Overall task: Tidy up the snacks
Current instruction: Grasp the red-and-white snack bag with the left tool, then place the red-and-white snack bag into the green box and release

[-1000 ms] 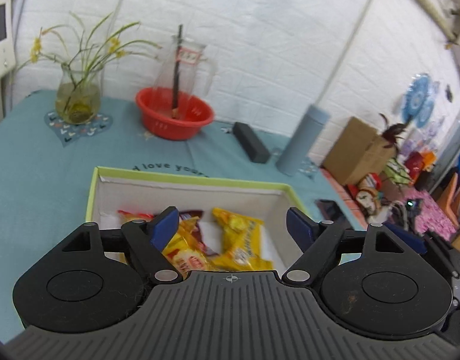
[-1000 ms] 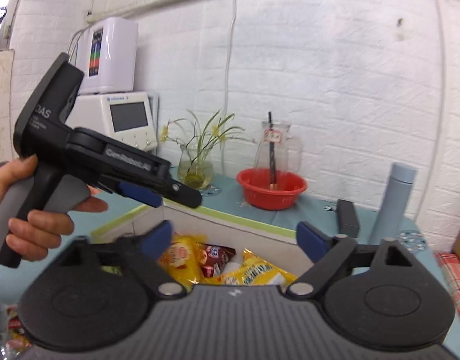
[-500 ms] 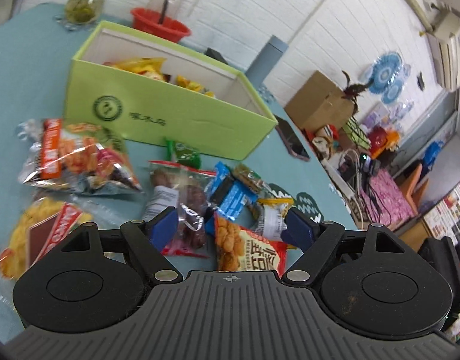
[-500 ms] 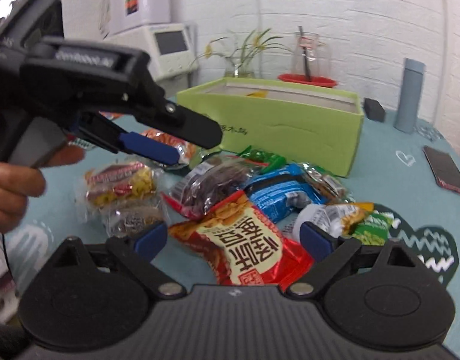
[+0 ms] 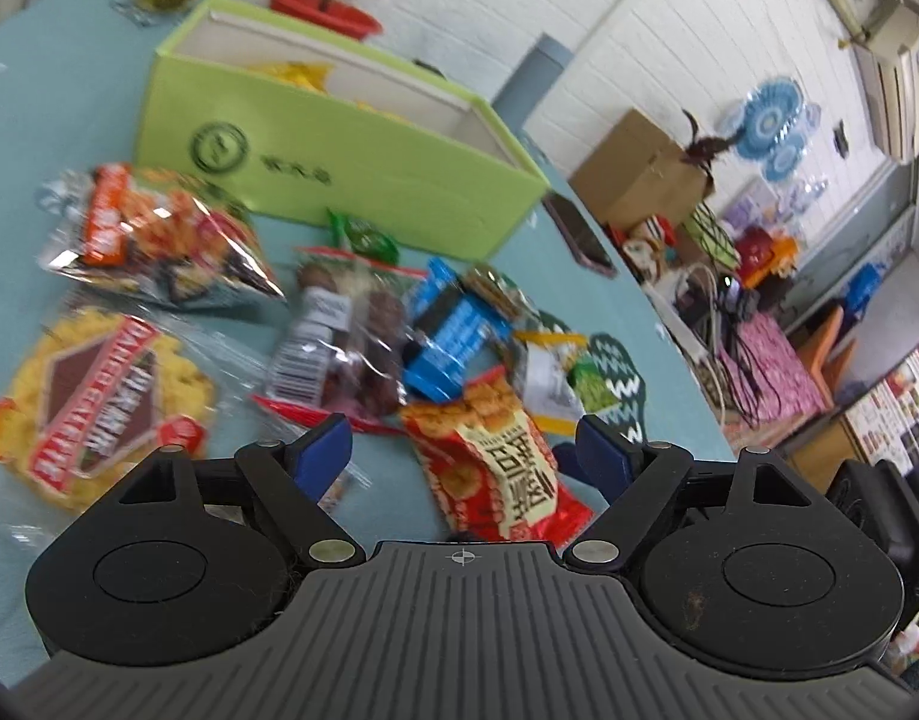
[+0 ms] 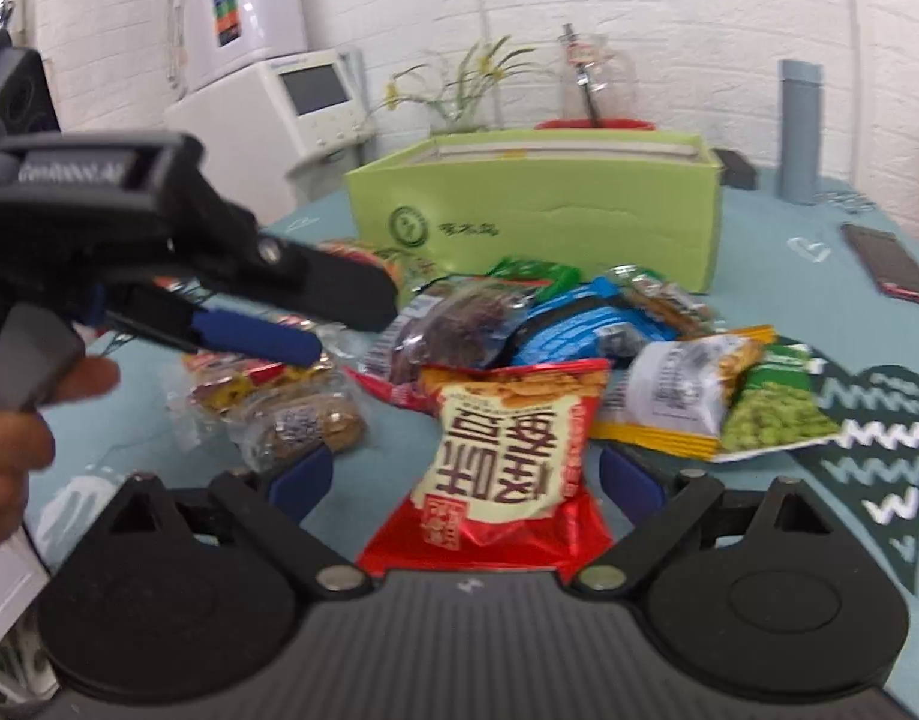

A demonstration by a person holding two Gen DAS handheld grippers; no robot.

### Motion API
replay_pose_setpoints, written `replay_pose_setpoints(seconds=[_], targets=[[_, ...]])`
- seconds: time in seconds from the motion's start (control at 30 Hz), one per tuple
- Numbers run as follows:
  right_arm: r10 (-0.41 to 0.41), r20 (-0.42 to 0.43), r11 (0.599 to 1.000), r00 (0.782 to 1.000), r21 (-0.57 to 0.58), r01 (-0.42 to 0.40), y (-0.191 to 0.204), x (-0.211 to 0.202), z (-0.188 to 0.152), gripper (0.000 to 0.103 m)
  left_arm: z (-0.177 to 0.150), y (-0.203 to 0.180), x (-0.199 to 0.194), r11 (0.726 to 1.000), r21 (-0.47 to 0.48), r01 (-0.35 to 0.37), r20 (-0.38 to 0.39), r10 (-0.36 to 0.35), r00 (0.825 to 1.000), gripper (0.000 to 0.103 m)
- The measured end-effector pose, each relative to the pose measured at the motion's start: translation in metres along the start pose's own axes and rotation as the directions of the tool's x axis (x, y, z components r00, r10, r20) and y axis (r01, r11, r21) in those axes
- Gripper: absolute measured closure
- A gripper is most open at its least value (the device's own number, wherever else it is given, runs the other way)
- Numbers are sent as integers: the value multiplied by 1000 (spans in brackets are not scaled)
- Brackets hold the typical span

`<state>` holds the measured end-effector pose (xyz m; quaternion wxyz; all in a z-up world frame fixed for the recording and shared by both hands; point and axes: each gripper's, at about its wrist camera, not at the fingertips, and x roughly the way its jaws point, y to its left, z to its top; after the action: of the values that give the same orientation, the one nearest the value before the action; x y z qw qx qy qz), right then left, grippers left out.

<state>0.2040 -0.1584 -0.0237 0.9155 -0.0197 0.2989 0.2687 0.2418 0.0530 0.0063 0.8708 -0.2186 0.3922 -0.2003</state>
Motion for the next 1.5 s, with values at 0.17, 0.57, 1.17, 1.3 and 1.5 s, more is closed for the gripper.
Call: replay_pose_setpoints(seconds=[0.17, 0.57, 1.17, 1.3, 1.5], targets=[[-41, -19, 999, 999, 9, 42, -1, 5, -3, 9, -7, -6, 26, 1000, 13, 0, -73, 1, 997, 37], [-24, -39, 1000, 999, 0, 24, -7, 20, -1, 20, -11, -15, 41, 995, 82, -60, -89, 67, 994, 56], [-5, 114, 992, 993, -121, 19, 10, -4, 59, 39, 67, -34, 5, 997, 79, -5, 31, 2, 1000, 90], [-6, 177, 983, 984, -180, 38, -1, 18, 112, 39, 126, -40, 12, 991, 123, -46, 103, 34, 994, 90], [28, 180, 976, 983, -215, 12, -33, 75, 190, 39, 207, -29, 48, 980, 151, -127, 145, 105, 984, 90]])
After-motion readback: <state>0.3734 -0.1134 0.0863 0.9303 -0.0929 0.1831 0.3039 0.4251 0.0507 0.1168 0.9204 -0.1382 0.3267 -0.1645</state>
